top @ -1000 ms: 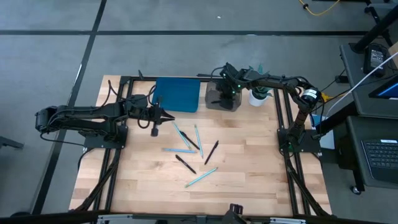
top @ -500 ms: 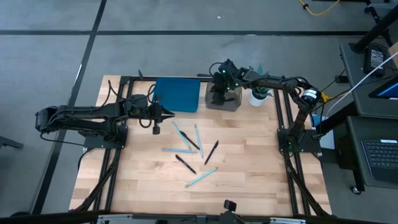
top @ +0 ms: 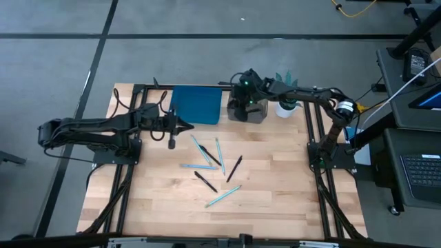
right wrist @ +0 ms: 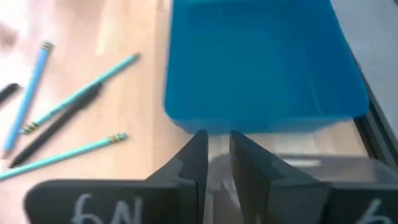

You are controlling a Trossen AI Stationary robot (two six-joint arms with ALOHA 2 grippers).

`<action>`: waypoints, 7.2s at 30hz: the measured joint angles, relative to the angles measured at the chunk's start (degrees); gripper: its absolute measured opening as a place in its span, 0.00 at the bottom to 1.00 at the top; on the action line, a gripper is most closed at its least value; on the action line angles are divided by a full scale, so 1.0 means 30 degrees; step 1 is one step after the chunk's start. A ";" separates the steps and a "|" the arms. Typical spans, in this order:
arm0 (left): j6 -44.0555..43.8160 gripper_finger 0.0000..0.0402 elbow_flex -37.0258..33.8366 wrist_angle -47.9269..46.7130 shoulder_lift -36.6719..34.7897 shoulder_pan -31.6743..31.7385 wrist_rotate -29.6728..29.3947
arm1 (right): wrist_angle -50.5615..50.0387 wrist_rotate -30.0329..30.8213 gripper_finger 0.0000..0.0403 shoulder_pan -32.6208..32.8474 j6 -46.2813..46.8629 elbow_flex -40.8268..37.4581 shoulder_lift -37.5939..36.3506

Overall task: Sort pens & pencils
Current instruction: Put the black pen into the black bin

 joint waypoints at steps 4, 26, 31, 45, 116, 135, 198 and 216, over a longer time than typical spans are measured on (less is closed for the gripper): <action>0.0483 0.02 -0.0120 -0.0710 -0.1192 -0.0006 -0.0084 | -0.0377 0.0005 0.10 0.0559 -0.0027 0.0000 -0.1067; -0.1216 0.01 -0.3828 -0.2162 -0.8946 -0.0036 -0.0263 | -0.4511 0.0203 0.04 0.6289 0.0153 0.0007 -0.4940; -0.1598 0.04 -0.3883 -0.2267 -0.8930 -0.0044 -0.0028 | -0.4464 0.1446 0.04 0.7773 0.0223 0.0007 -0.4934; -0.2075 0.00 -0.3883 -0.2684 -0.8923 -0.0044 0.0950 | -0.5260 0.1757 0.04 1.0835 -0.0164 0.0000 -0.1966; -0.3510 0.01 -0.3861 -0.3830 -0.8916 -0.0051 0.0935 | -0.5919 0.7017 0.26 1.3347 -0.2926 0.0131 0.4819; -0.3433 0.03 -0.3861 -0.3830 -0.8916 -0.0044 0.0931 | -0.5786 0.5216 0.07 1.2403 -0.1312 0.0066 0.4887; -0.2386 0.02 -0.3861 -0.4828 -0.8923 -0.0049 0.0935 | -1.1728 0.6712 0.07 1.1324 -0.0670 0.6513 0.1088; -0.2391 0.03 -0.3861 -0.5214 -0.8923 -0.0051 0.0935 | -1.2072 0.6578 0.07 0.9211 -0.1135 0.6499 0.0283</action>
